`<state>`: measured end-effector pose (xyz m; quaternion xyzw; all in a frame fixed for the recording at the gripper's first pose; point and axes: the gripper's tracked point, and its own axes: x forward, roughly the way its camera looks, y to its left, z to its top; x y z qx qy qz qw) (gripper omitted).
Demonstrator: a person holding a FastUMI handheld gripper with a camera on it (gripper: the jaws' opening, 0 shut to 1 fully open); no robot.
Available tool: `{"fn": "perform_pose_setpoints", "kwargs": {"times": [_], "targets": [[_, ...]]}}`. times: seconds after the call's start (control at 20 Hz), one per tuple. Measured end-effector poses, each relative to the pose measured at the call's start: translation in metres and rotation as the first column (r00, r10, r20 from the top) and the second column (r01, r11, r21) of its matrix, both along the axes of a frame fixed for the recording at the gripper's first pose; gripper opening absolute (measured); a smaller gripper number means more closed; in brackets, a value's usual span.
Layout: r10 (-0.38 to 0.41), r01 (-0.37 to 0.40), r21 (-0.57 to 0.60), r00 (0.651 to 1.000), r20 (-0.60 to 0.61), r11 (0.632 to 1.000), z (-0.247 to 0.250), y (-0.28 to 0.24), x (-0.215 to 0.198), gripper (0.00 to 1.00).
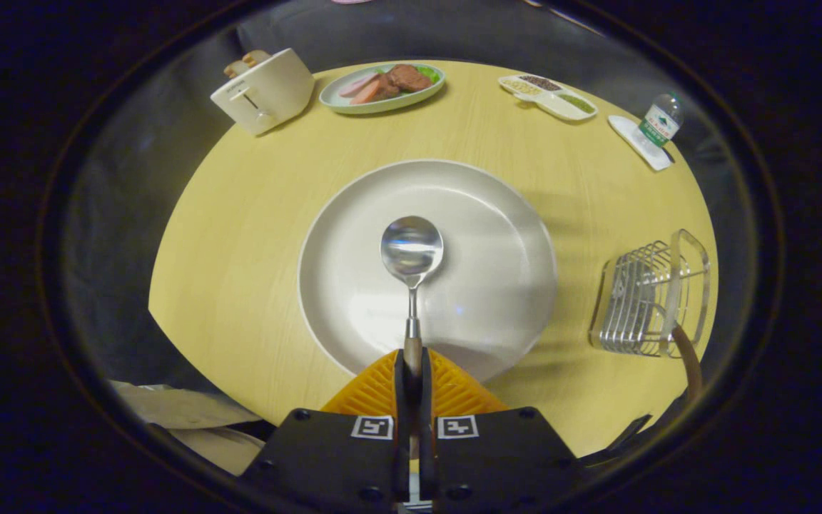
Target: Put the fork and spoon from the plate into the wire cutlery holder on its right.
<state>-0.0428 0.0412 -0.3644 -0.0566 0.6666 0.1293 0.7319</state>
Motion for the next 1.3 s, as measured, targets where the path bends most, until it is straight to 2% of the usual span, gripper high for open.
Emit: {"fn": "perform_pose_setpoints", "kwargs": {"times": [0.65,1.0,1.3], "targets": [[-0.07,0.073,-0.061,0.996,0.047,0.995,0.074,-0.1,0.02,0.09],[-0.084,0.085,-0.1,0.996,0.01,0.991,0.097,-0.147,0.028,0.09],[-0.163,0.157,-0.104,0.985,-0.054,0.982,0.096,-0.17,0.033,0.09]]}}
